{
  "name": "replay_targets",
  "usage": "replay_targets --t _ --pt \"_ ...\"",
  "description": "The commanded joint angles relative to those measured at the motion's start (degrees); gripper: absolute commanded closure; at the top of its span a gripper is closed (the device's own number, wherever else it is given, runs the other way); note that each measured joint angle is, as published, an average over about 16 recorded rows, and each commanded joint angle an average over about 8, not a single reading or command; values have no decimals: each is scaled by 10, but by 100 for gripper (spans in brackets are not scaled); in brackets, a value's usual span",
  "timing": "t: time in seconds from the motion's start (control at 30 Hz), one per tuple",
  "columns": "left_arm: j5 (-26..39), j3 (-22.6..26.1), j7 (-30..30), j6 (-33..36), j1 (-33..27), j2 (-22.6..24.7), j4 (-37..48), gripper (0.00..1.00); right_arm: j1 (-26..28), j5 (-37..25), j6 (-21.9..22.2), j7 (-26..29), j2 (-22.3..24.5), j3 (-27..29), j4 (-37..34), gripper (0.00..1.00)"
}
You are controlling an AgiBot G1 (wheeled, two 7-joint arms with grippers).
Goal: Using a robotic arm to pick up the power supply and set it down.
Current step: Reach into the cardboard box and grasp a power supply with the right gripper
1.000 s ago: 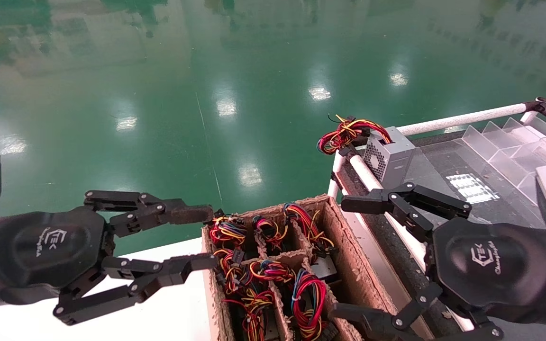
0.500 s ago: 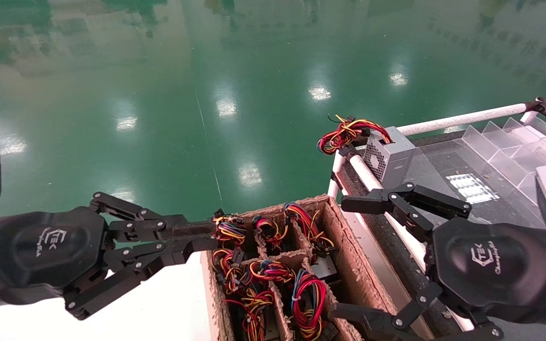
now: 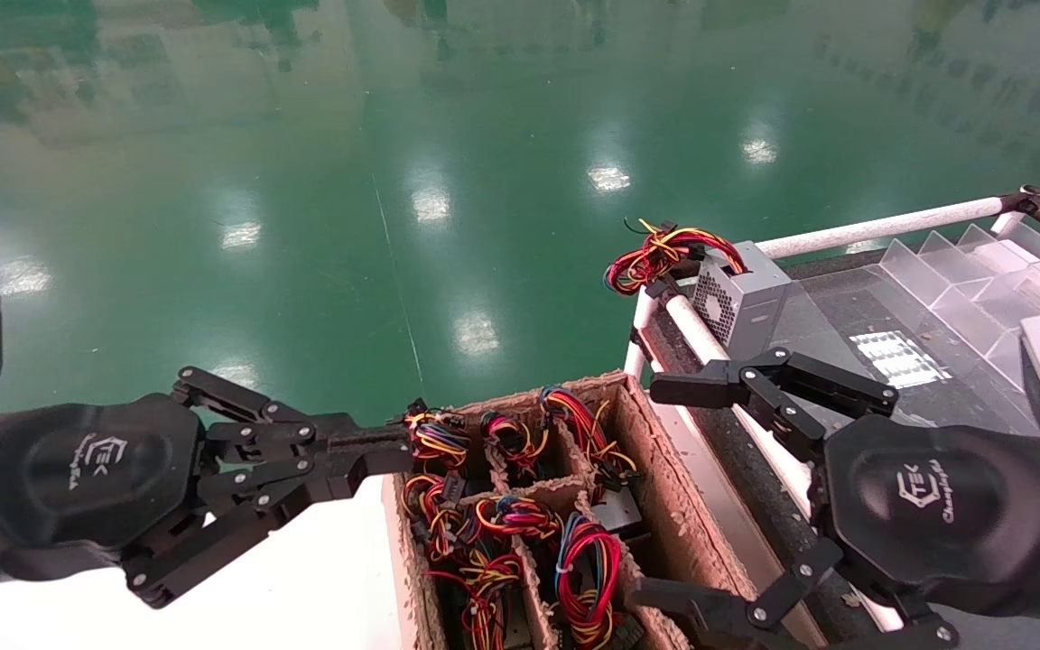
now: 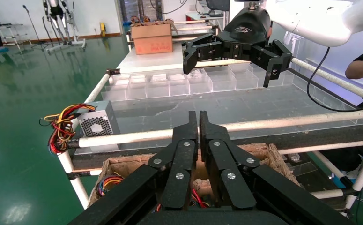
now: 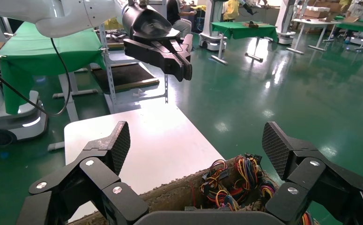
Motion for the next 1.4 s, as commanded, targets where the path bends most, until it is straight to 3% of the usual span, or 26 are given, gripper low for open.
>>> replay_targets --t 0.03,0.23,0.4,0.9,0.93,1.17,1.2,1.4 --pt "0 0 0 0 0 0 0 0 0 0 0 0 0 0 0 0" --pt "0 0 0 0 0 0 0 0 1 -6 5 -2 -2 -1 -2 0" --pt "0 0 0 0 0 0 0 0 14 -45 37 -3 -17 -14 -13 0" --pt "0 0 0 0 0 0 0 0 116 -292 183 46 -141 -124 -90 2" --pt "0 0 0 0 0 0 0 0 119 -306 191 49 -150 -131 -97 9" --pt "0 0 0 0 0 0 0 0 139 -354 225 84 -201 -160 -149 94" --pt "0 0 0 0 0 0 0 0 140 -355 227 87 -205 -161 -154 99" --pt "0 0 0 0 0 0 0 0 142 -357 230 91 -217 -165 -167 100"
